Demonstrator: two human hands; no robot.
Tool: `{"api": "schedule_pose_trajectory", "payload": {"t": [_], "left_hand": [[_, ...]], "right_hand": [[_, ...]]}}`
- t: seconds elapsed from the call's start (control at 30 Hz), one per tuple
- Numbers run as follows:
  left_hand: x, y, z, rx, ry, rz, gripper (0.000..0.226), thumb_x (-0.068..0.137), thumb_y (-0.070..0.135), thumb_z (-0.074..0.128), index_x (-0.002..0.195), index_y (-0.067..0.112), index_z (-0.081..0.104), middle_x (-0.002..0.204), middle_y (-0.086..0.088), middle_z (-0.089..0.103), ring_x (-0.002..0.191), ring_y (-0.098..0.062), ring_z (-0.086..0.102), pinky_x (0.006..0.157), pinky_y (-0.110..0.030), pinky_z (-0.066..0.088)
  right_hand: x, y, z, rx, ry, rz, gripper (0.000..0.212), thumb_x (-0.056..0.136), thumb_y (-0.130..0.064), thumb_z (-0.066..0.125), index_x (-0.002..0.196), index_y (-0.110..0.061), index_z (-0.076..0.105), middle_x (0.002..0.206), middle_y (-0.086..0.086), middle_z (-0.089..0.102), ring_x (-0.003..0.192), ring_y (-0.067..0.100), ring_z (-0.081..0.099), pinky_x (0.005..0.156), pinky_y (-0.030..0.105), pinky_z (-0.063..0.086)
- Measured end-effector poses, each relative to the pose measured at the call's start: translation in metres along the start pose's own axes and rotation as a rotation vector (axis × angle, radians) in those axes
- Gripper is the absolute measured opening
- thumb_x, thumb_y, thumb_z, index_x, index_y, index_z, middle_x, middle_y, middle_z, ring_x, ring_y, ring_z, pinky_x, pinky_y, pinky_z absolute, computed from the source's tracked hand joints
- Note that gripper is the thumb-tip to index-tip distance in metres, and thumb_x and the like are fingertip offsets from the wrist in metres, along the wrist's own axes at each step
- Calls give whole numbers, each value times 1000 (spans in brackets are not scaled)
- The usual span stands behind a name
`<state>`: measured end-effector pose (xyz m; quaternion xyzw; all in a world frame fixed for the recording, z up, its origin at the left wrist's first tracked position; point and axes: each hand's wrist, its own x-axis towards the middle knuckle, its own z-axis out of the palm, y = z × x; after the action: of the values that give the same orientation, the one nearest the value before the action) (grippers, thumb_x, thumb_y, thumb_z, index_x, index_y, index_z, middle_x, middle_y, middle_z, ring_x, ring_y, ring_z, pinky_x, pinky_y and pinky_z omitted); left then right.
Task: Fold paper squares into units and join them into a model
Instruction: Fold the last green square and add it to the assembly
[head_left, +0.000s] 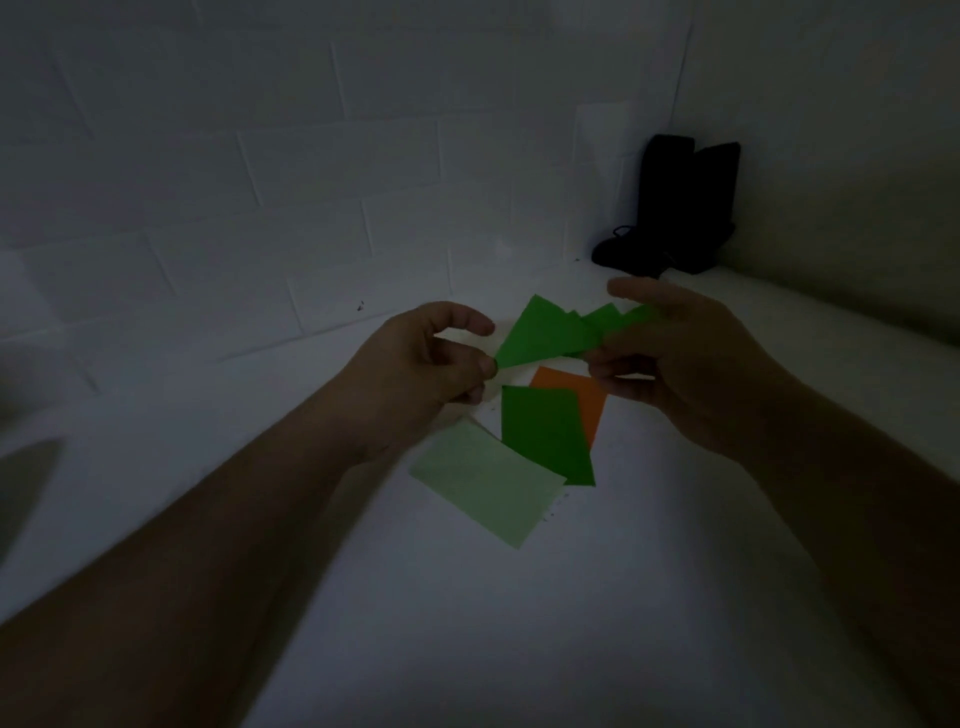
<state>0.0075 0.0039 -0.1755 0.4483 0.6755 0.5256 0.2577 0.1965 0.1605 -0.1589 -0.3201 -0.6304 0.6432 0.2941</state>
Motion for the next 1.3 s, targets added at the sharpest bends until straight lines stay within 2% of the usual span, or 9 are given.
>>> {"api": "schedule_pose_trajectory", "payload": {"t": [0.07,0.2,0.33,0.5,0.67,0.83,1.03,1.17,1.3], "left_hand": [[0,0,0,29,9,7,22,94,8,71,111,22,68,91,-16,76,80,-24,71,97,-62,54],[-1,-1,2,15,42,37,13,97,3,65,101,15,68,87,-13,72,77,-19,69,97,-51,57],[0,-5,6,65,104,67,14,94,10,69,99,23,70,83,-9,75,77,-23,71,93,-58,57],[0,-4,12,49,103,48,14,92,9,71,101,20,69,82,-8,76,79,-25,74,92,-56,58],[-1,-4,13,45,92,45,11,92,5,72,98,14,75,82,-11,74,73,-23,68,88,-53,60],[1,-7,13,35,99,45,15,92,3,71,96,16,78,79,-5,73,71,-17,66,83,-42,61],[5,-12,15,76,96,75,25,97,2,61,99,20,79,92,6,78,84,-9,68,82,-28,56],[5,-17,17,468,67,87,18,99,30,64,112,36,75,103,21,71,85,11,63,74,0,39],[4,-15,20,683,-50,110,42,98,49,61,137,33,63,125,5,65,106,-5,60,83,-14,36]], "right_hand": [[0,1,-1,-32,-15,-7,46,87,7,64,124,-19,66,86,14,76,78,25,71,80,41,62],[3,3,-5,-111,65,-68,29,93,1,60,108,-22,71,85,8,75,79,21,71,72,34,60],[4,11,-3,-386,240,-373,19,94,-8,65,102,-24,72,90,1,72,81,17,69,70,30,56],[0,19,5,-643,160,-591,20,90,-11,72,102,-27,70,92,-12,66,78,4,63,64,11,48],[5,18,-3,-605,137,-444,22,89,-23,74,107,-34,66,98,-11,64,83,5,61,64,15,43],[7,19,-5,-495,42,-225,23,86,-18,79,102,-31,69,86,-2,70,68,11,61,50,15,47],[13,8,-27,-429,74,-179,14,83,-14,80,91,-24,73,84,-1,73,70,9,64,63,22,48],[26,12,-57,-513,241,-166,15,81,-20,84,91,-24,75,88,2,73,77,13,66,72,28,54],[31,21,-70,-702,262,-131,20,82,-26,83,99,-26,73,101,0,71,93,16,66,91,36,53]]}}
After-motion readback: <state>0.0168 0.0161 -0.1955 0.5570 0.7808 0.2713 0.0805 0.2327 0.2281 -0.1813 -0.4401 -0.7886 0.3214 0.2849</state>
